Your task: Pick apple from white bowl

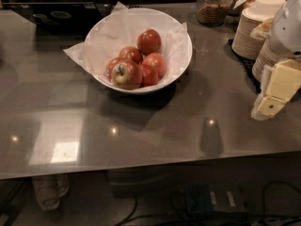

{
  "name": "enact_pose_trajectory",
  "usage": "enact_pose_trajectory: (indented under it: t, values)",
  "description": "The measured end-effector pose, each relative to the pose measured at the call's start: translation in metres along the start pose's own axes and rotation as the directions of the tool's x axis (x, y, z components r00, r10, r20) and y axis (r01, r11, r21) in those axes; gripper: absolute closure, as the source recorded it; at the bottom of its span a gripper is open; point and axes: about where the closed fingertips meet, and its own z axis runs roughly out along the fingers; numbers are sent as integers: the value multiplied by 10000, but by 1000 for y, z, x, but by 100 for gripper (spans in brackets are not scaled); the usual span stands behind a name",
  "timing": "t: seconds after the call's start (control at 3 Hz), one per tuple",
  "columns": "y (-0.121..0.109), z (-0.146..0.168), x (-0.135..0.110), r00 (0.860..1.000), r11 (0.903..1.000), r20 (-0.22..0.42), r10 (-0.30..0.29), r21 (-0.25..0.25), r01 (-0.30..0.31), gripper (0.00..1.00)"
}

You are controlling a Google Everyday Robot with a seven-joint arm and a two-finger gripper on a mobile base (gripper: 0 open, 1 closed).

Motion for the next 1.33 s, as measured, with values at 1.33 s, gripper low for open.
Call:
enact_pose_trajectory:
  t: [1.33]
  values:
    - [-31,19,-97,9499,9891,2771,-1449,136,1469,0]
